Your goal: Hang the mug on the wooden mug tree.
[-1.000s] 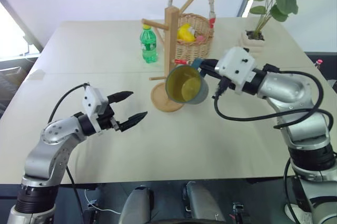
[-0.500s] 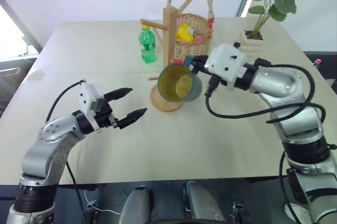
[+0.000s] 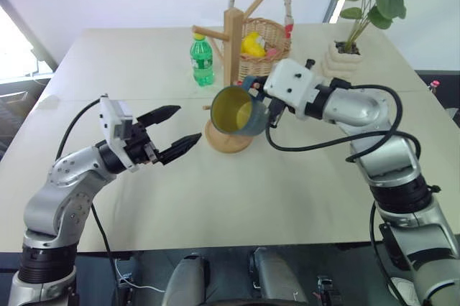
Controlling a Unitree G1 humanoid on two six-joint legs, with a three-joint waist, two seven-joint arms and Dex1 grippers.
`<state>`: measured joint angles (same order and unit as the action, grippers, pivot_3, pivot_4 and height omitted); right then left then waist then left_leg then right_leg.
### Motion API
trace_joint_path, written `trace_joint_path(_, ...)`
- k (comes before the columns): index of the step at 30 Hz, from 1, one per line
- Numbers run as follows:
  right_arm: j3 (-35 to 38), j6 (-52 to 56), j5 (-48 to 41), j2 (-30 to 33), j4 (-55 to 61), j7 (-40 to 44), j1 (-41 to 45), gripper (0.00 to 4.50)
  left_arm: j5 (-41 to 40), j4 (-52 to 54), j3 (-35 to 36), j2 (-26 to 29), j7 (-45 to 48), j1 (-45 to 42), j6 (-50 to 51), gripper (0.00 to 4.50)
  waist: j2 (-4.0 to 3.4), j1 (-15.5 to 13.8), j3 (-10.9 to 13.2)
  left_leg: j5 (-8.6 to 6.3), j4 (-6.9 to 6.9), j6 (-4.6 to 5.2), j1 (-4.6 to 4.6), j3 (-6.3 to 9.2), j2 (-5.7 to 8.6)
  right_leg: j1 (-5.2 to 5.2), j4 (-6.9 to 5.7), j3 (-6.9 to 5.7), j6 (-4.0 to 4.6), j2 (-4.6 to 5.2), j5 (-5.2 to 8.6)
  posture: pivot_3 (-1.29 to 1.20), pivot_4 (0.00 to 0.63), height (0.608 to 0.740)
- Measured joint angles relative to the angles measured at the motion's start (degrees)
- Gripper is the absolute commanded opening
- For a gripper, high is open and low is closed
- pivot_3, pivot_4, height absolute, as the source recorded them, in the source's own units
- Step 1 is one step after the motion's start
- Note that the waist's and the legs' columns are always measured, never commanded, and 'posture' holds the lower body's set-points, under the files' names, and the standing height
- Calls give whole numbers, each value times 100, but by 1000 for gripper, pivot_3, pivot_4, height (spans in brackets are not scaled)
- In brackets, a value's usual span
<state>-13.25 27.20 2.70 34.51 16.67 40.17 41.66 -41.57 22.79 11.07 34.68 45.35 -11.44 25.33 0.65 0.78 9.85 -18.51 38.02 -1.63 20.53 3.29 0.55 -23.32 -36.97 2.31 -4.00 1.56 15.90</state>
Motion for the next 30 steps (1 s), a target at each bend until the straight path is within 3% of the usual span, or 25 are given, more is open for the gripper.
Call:
trace_joint_path(1, 0, -1, 31, -31, -20, -21, 7, 117, -21, 5, 0, 0, -22, -13, 15, 4500, 0, 0, 0, 0, 0, 0, 0, 0, 0, 0, 0, 0, 0, 0, 0, 0, 150, 740)
trace_joint_path(4, 0, -9, 74, -90, -75, -41, 42, 1031, -31, 7, -1, -3, -56, -20, 20, 4500, 0, 1, 0, 0, 0, 0, 0, 0, 0, 0, 0, 0, 0, -1, 0, 0, 150, 740)
trace_joint_path(8, 4, -71, 150, -90, -117, -67, 62, 2957, -32, 6, -3, -12, -75, -42, 20, 4500, 0, 1, 0, 0, 0, 0, 0, 0, 1, 0, 0, 0, 0, -1, 0, 0, 150, 740)
trace_joint_path(13, 171, -268, 84, 105, -108, 64, 76, 2957, -26, -15, -12, -81, -78, -78, 19, 4500, 0, -7, 0, 0, 0, 0, 1, 0, 2, 1, 1, -1, 0, 1, 0, 0, 150, 740)
trace_joint_path(20, 1461, -339, -816, 714, 224, 568, -601, 2957, 141, -311, -51, -255, -220, -227, -66, 4500, 5, -14, 0, 0, 0, 0, -2, 1, 3, 9, 5, -2, -1, 1, 0, 0, 150, 740)
trace_joint_path(25, 2638, -130, -1685, 243, 8, 341, -1472, 2957, 599, -878, 25, -630, -783, -157, -360, 4500, 15, -2, -7, 0, -3, 1, -12, 1, 0, 14, 0, -1, -1, -3, 0, 0, 150, 740)
trace_joint_path(30, 2754, -484, -1852, -534, -724, -11, -2675, 2957, 1289, -1731, 265, -949, -1516, 271, -851, 4500, 12, 3, -5, 0, -3, 1, -6, -4, -1, 1, -7, 3, -1, -3, -1, 0, 150, 740)
